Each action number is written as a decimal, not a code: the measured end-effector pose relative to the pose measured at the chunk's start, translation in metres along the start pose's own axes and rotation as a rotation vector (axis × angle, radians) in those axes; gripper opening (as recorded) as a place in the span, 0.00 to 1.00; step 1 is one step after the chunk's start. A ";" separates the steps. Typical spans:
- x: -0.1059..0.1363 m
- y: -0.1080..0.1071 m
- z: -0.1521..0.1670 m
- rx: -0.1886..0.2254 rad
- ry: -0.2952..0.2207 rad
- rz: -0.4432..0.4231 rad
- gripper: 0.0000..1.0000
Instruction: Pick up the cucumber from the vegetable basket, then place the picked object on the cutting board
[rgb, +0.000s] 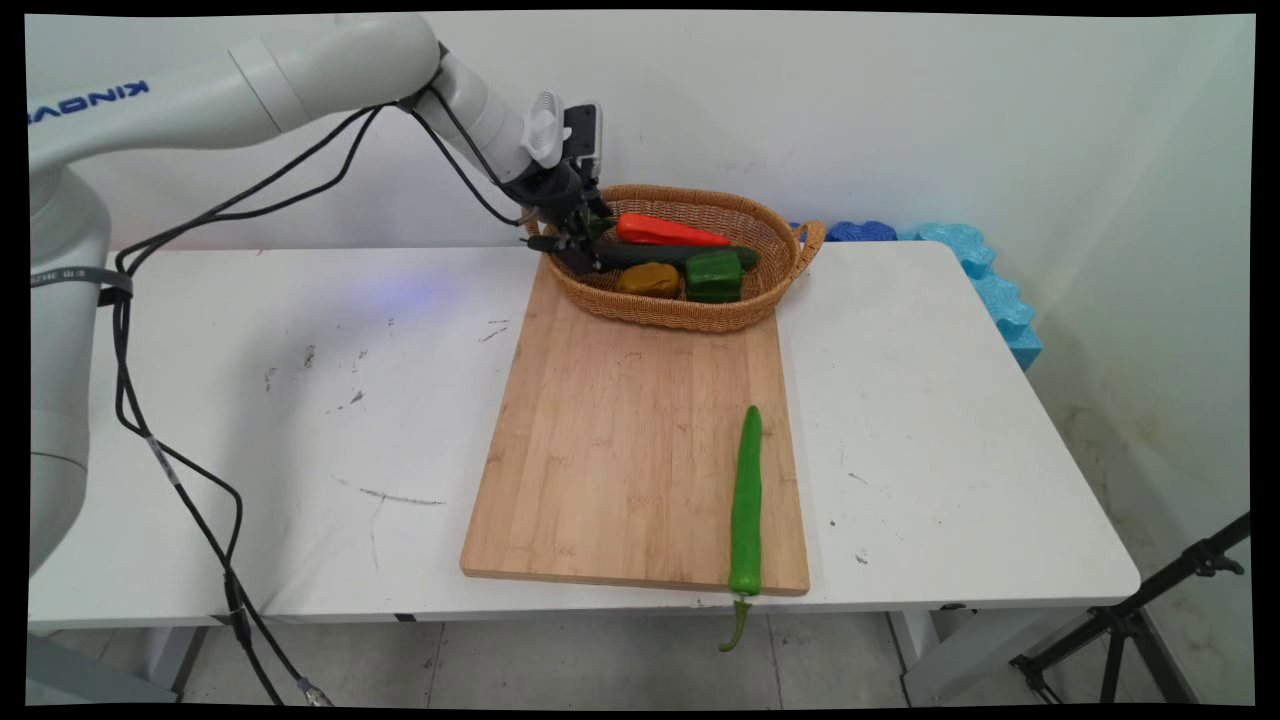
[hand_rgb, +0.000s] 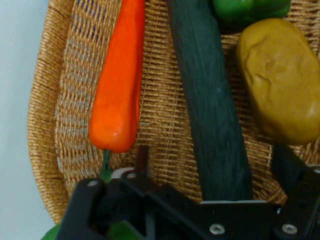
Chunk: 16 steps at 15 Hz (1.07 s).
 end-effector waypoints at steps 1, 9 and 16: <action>-0.001 0.000 0.003 0.002 -0.003 0.000 0.00; -0.005 0.003 0.015 0.005 -0.015 0.003 0.00; 0.004 0.001 -0.013 0.026 0.022 -0.044 0.00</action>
